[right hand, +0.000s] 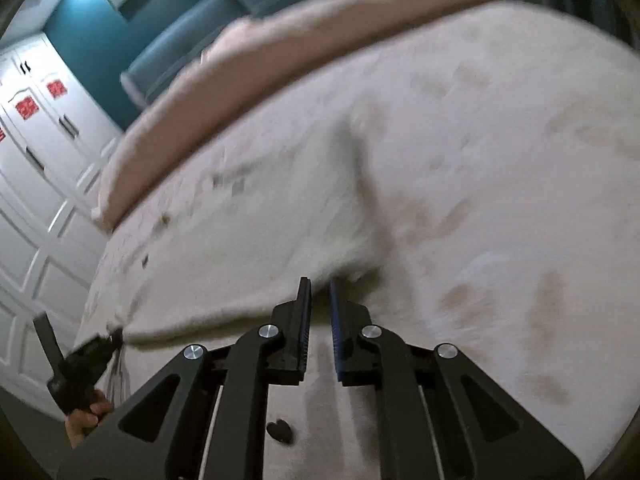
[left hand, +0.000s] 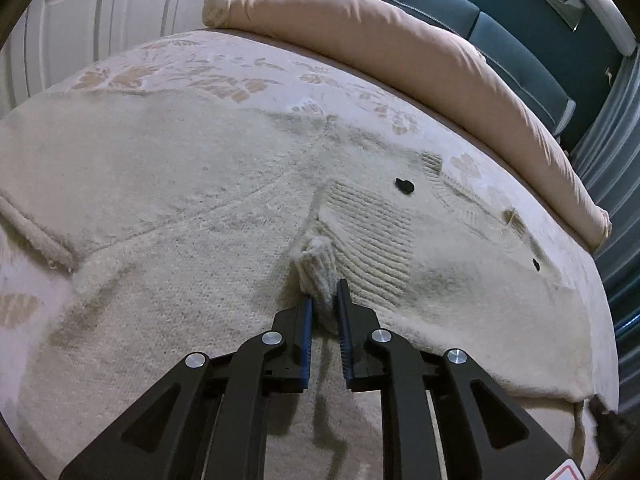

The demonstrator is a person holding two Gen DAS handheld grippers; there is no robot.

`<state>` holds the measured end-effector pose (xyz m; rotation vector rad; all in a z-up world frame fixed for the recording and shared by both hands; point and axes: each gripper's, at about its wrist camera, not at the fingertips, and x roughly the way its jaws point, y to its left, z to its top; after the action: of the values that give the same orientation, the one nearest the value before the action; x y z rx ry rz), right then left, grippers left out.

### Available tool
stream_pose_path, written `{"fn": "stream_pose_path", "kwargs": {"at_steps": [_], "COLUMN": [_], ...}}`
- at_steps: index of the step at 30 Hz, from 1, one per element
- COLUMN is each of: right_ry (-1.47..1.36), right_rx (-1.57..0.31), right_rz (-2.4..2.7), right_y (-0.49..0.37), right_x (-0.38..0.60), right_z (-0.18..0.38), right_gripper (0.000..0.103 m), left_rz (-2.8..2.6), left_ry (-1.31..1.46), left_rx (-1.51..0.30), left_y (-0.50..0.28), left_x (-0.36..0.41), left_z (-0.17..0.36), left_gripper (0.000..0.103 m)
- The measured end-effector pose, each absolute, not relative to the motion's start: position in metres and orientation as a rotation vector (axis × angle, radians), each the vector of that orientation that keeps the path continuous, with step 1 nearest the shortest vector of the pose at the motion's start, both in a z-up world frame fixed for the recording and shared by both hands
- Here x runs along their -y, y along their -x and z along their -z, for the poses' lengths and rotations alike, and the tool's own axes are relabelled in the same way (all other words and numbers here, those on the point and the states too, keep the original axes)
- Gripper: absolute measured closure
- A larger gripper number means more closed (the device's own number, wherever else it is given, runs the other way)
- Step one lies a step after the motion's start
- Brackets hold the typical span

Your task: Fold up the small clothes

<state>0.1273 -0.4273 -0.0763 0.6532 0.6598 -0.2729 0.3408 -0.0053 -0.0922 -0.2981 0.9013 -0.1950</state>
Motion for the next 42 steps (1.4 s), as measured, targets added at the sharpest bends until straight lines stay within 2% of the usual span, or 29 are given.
{"fn": "stream_pose_path", "kwargs": {"at_steps": [1, 2, 3, 4, 5, 8, 10, 11, 12, 14, 17, 21, 24, 26, 29, 31, 32, 34, 35, 36, 38, 42], "right_ry": [-0.642, -0.630, -0.605, -0.572, -0.546, -0.488, -0.503, -0.518, -0.542, -0.569, -0.523, -0.546, -0.431, -0.392, -0.338, -0.371, -0.383, -0.447, -0.467, -0.475, -0.449, -0.412], "right_rx": [-0.643, -0.632, -0.638, -0.664, -0.683, -0.814, -0.876, -0.847, -0.780, -0.665, -0.832, -0.715, -0.654, -0.699, -0.860, -0.804, -0.794, -0.737, -0.726, -0.719, -0.729, -0.794], "right_rz": [0.288, 0.291, 0.283, 0.282, 0.293, 0.314, 0.334, 0.335, 0.308, 0.290, 0.382, 0.362, 0.287, 0.246, 0.290, 0.300, 0.317, 0.309, 0.287, 0.268, 0.251, 0.229], "right_y": [-0.131, -0.139, -0.156, -0.177, -0.192, -0.257, -0.282, -0.285, -0.281, -0.270, -0.282, -0.259, -0.229, -0.216, -0.210, -0.198, -0.194, -0.177, -0.171, -0.161, -0.151, -0.141], "right_x": [0.432, 0.437, 0.443, 0.446, 0.448, 0.454, 0.457, 0.458, 0.458, 0.463, 0.478, 0.466, 0.427, 0.411, 0.406, 0.410, 0.410, 0.408, 0.406, 0.401, 0.384, 0.356], "right_z": [0.071, 0.064, 0.058, 0.060, 0.062, 0.085, 0.102, 0.099, 0.088, 0.078, 0.125, 0.083, 0.055, 0.065, 0.119, 0.108, 0.101, 0.084, 0.083, 0.083, 0.089, 0.118], "right_gripper": [0.087, 0.075, 0.055, 0.046, 0.043, 0.043, 0.061, 0.087, 0.093, 0.094, 0.093, 0.091, 0.090, 0.091, 0.095, 0.095, 0.092, 0.087, 0.086, 0.085, 0.080, 0.073], "left_rz": [0.197, 0.198, 0.197, 0.196, 0.196, 0.197, 0.201, 0.203, 0.204, 0.209, 0.222, 0.220, 0.220, 0.219, 0.217, 0.221, 0.225, 0.229, 0.208, 0.184, 0.117, -0.059], "left_ry": [0.298, 0.296, 0.294, 0.292, 0.290, 0.288, 0.294, 0.298, 0.302, 0.307, 0.312, 0.304, 0.305, 0.303, 0.300, 0.310, 0.325, 0.376, 0.393, 0.413, 0.472, 0.535], "left_rx": [-0.893, -0.885, -0.880, -0.874, -0.870, -0.866, -0.863, -0.861, -0.859, -0.854, -0.853, -0.852, -0.852, -0.853, -0.854, -0.857, -0.864, -0.888, -0.885, -0.867, -0.801, -0.766], "left_y": [-0.337, -0.333, -0.334, -0.333, -0.331, -0.330, -0.330, -0.331, -0.330, -0.330, -0.329, -0.328, -0.329, -0.329, -0.329, -0.329, -0.329, -0.327, -0.323, -0.317, -0.305, -0.312], "left_x": [0.005, 0.007, 0.008, 0.008, 0.008, 0.009, 0.008, 0.007, 0.007, 0.006, 0.007, 0.008, 0.008, 0.008, 0.008, 0.007, 0.004, -0.009, -0.020, -0.035, -0.082, -0.197], "left_z": [0.093, 0.094, 0.096, 0.097, 0.097, 0.099, 0.101, 0.101, 0.101, 0.102, 0.103, 0.103, 0.103, 0.103, 0.102, 0.102, 0.100, 0.091, 0.084, 0.076, 0.060, 0.045], "left_gripper": [0.089, 0.089, 0.089, 0.089, 0.089, 0.089, 0.088, 0.088, 0.088, 0.088, 0.085, 0.085, 0.085, 0.085, 0.085, 0.085, 0.084, 0.077, 0.068, 0.056, 0.040, 0.038]}}
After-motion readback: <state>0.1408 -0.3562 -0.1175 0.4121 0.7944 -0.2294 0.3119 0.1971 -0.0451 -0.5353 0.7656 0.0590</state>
